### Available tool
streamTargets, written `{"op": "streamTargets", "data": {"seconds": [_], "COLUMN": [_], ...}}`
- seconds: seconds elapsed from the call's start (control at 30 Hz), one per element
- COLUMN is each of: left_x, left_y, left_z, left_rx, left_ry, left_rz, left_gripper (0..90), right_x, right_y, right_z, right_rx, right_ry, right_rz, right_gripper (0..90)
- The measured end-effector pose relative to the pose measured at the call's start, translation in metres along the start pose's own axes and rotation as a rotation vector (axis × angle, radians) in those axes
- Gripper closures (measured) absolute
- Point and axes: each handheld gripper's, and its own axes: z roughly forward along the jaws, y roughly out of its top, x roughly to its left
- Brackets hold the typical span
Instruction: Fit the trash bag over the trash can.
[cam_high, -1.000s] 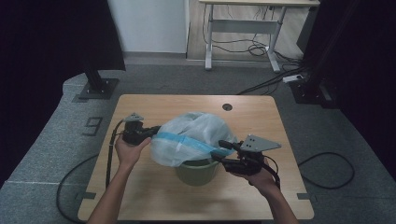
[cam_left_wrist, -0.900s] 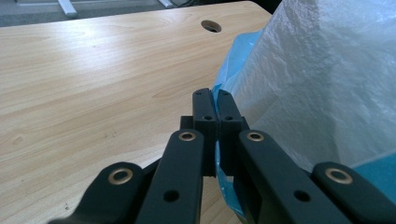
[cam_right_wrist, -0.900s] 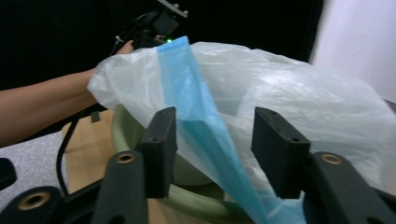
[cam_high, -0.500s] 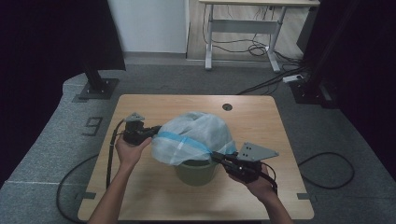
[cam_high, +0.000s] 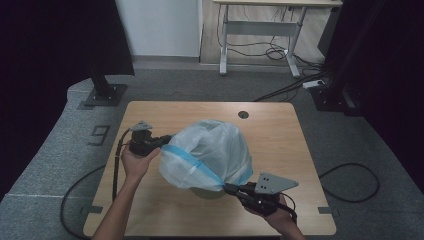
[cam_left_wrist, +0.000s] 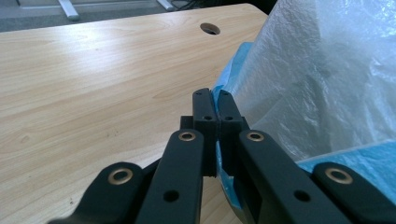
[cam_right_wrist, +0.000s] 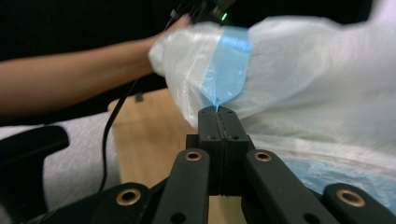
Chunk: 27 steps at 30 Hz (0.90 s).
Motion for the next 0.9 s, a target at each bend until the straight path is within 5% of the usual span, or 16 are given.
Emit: {"op": "streamTargets", "data": {"seconds": [0.53,0.9], "left_x": [-0.011,-0.018], "left_y": [-0.007,-0.020], "left_z": [-0.002,-0.003], "left_rx": [0.029,0.065], "left_ry": [-0.033,-0.055], "left_rz": [0.026,0.038], "left_gripper": [89.5,89.4], "right_x": [-0.003,-0.018], "right_y": [-0.045,-0.069], "right_z": [0.019,0.028], "right_rx": [0.082,0.139], "right_ry": [0.007,-0.042], "right_rz": [0.045,0.088], "right_gripper": [88.5,88.4]}}
